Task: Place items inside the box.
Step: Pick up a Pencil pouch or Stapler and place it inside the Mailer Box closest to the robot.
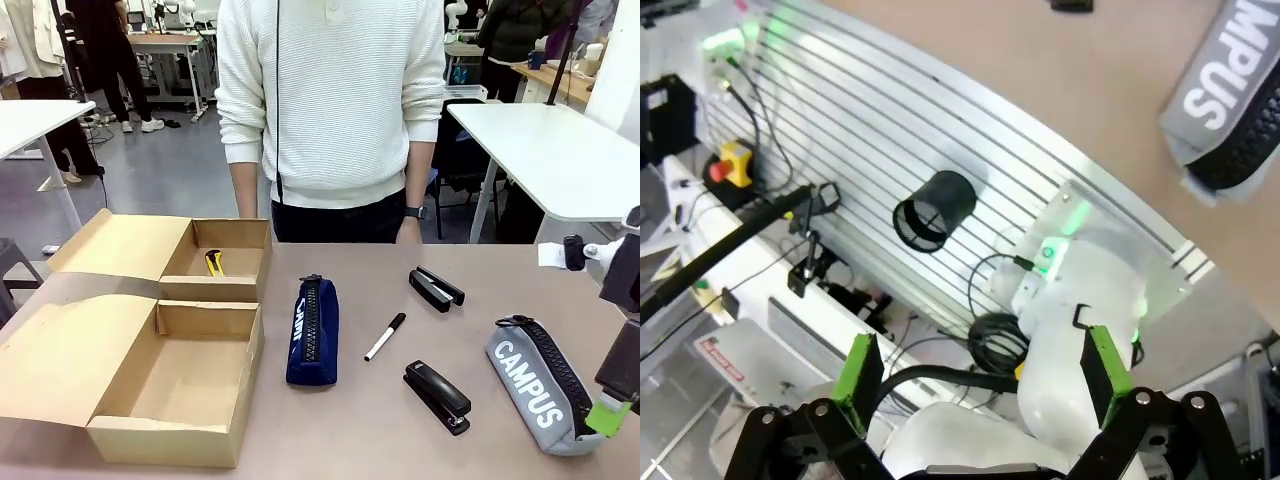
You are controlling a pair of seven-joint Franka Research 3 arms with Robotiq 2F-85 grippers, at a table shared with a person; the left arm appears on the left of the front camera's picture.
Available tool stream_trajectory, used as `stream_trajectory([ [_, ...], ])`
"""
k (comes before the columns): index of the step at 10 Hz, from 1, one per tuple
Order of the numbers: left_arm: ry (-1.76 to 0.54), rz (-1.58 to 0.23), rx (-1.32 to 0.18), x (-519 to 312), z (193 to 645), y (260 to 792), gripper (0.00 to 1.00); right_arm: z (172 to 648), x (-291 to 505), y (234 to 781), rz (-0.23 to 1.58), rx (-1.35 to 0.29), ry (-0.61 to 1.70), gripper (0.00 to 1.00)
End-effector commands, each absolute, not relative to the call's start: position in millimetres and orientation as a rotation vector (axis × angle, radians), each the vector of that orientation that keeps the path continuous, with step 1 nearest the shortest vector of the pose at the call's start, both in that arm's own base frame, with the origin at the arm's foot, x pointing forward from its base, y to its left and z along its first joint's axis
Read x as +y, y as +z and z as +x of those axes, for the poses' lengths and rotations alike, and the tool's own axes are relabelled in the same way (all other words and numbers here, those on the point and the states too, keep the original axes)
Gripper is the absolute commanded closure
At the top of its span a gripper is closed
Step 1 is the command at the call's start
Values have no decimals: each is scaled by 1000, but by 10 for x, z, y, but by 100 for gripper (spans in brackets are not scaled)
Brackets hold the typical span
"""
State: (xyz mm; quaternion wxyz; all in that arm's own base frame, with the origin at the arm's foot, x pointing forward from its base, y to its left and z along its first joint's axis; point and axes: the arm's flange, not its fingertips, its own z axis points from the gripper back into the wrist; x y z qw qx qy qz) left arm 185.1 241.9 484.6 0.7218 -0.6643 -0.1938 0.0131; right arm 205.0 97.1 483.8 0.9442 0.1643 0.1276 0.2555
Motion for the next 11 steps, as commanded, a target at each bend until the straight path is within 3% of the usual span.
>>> stream_trajectory([
  [1, 9, -1479, -446, 2416, 1848, 4880, 0, 2041, 1140, 4691, 250, 308, 509, 0],
  [6, 9, -1479, -446, 2416, 1848, 4880, 0, 1986, 1858, 4504, 226, 411, 734, 0],
  [11, 9, -1479, -446, 2416, 1848, 4880, 0, 1749, 2143, 4354, 147, 424, 647, 0],
])
